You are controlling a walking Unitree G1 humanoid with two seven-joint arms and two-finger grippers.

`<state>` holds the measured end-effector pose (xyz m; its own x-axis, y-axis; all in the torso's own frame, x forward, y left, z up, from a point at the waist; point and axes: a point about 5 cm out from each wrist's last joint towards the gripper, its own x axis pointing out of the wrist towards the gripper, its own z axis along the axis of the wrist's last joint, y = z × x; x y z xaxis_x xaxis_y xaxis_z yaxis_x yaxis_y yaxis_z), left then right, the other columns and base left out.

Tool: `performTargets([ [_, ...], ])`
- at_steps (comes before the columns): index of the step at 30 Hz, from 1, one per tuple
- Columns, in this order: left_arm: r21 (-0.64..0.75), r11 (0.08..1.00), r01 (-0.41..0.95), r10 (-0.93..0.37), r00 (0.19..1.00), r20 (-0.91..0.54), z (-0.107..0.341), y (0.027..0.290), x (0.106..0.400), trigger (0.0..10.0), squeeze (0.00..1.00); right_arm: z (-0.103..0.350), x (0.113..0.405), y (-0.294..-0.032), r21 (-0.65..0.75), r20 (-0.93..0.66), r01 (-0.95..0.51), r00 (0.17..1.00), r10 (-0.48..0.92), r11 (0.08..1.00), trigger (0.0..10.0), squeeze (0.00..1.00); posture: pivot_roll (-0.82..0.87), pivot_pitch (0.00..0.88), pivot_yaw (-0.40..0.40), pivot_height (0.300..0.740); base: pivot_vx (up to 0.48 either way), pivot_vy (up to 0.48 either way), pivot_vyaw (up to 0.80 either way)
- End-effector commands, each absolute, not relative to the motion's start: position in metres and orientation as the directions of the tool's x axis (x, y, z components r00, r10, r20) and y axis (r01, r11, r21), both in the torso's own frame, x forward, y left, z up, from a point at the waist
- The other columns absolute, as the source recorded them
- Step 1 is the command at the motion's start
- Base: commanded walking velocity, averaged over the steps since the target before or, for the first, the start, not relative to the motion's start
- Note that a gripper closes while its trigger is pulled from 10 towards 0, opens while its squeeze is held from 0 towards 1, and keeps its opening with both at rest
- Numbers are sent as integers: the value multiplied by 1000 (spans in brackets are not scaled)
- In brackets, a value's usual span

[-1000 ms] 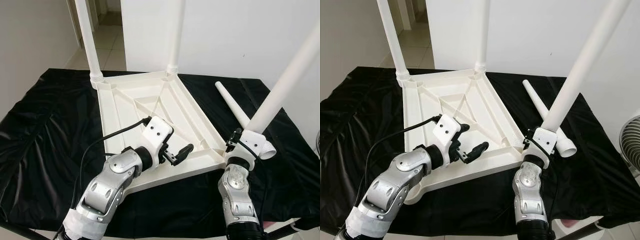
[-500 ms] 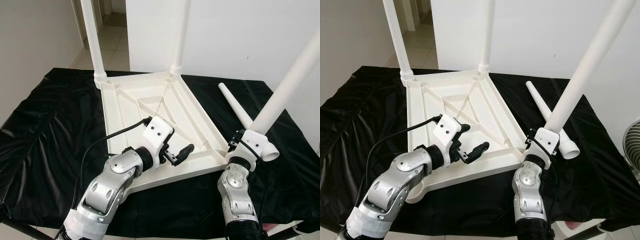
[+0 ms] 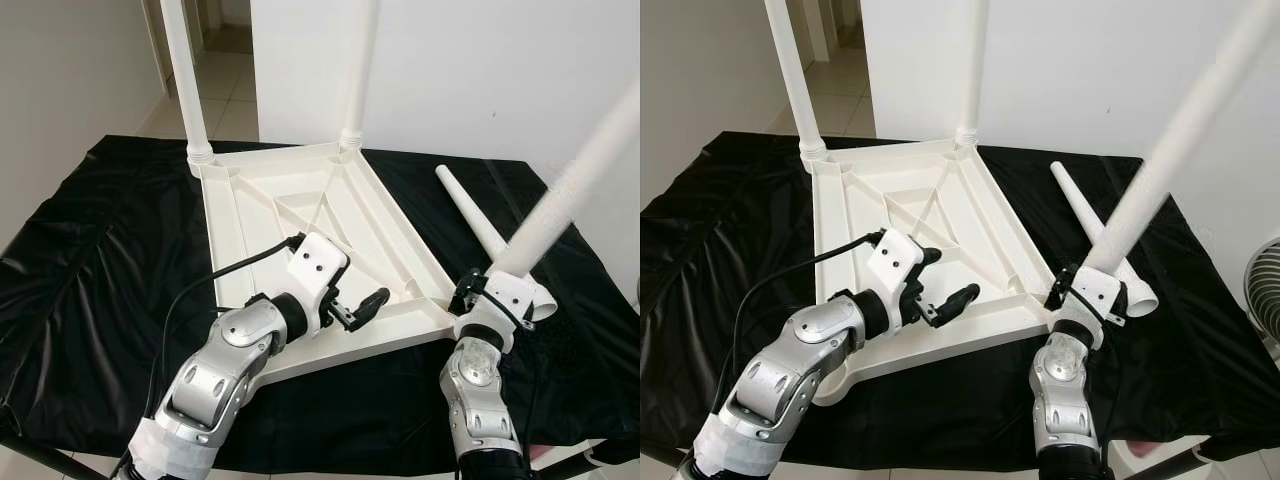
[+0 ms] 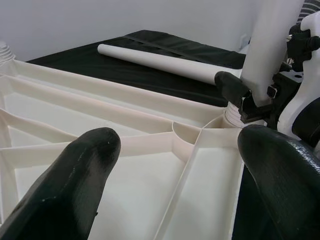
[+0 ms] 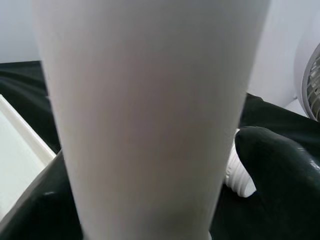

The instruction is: Building children table

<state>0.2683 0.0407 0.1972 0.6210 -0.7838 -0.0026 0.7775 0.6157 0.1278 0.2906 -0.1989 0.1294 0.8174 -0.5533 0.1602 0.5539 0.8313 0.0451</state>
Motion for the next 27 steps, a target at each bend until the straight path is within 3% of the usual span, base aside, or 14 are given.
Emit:
performTargets([
  [1, 127, 620, 774, -781, 625, 4, 198, 39, 265, 10000, 0, 117, 288, -204, 26, 106, 558, 824, -557, 830, 10000, 1000, -8, 30, -13, 740, 0, 0, 0],
  [4, 126, 622, 773, -779, 626, 6, 198, 39, 266, 10000, 0, 122, 292, -207, 10, 131, 521, 846, -517, 854, 10000, 1000, -9, 29, -12, 740, 0, 0, 0],
  [5, 125, 622, 773, -779, 627, 7, 198, 38, 266, 10000, 0, 124, 294, -208, 17, 141, 479, 868, -477, 878, 10000, 0, -11, 29, -11, 740, 0, 0, 0],
  [8, 124, 622, 774, -780, 626, 8, 198, 38, 265, 10000, 0, 128, 300, -211, 33, 144, 374, 916, -375, 927, 9686, 0, -12, 28, -11, 740, 0, 0, 0],
  [9, 125, 621, 774, -780, 625, 8, 198, 38, 266, 10000, 0, 129, 302, -214, 33, 146, 333, 931, -334, 942, 7373, 0, -15, 26, -11, 740, 0, 0, 0],
  [11, 125, 621, 774, -781, 625, 9, 199, 38, 266, 10000, 0, 131, 303, -217, 34, 149, 305, 940, -306, 952, 7373, 0, -15, 26, -11, 740, 0, 0, 0],
  [12, 126, 621, 774, -781, 625, 9, 199, 38, 266, 10000, 0, 133, 304, -221, 18, 154, 277, 949, -276, 961, 2431, 0, -15, 26, -11, 740, 0, 0, 0],
  [13, 127, 621, 774, -781, 625, 10, 199, 38, 266, 10000, 0, 134, 305, -224, 6, 157, 258, 954, -256, 966, 2431, 0, -15, 26, -11, 740, 0, 0, 0],
  [14, 128, 620, 774, -781, 624, 10, 199, 38, 267, 10000, 0, 137, 305, -226, -9, 162, 207, 966, -203, 978, 39, 0, -19, 22, -10, 740, 0, 0, 0],
  [16, 128, 620, 774, -781, 624, 11, 199, 38, 267, 10000, 0, 139, 306, -228, -20, 165, 170, 973, -164, 985, 39, 0, -21, 20, -9, 740, 0, 0, 0],
  [17, 128, 620, 774, -781, 624, 12, 200, 38, 267, 10000, 0, 139, 306, -228, -20, 153, 121, 981, -117, 992, 1412, 0, -23, 20, -10, 740, 0, 0, 0],
  [18, 128, 620, 774, -781, 624, 12, 200, 38, 267, 10000, 0, 139, 306, -228, -20, 153, 121, 981, -117, 992, 1412, 0, -23, 20, -10, 740, 0, 0, 0],
  [19, 129, 620, 774, -782, 623, 14, 200, 38, 267, 10000, 0, 139, 307, -228, -11, 136, 58, 989, -56, 998, 0, 0, -26, 20, -9, 740, 0, 0, 0],
  [27, 122, 622, 773, -781, 625, 20, 201, 37, 268, 10000, 0, 140, 304, -233, -79, 120, -13, 993, 23, 997, 0, 0, -31, 25, -11, 740, 0, 0, 0],
])
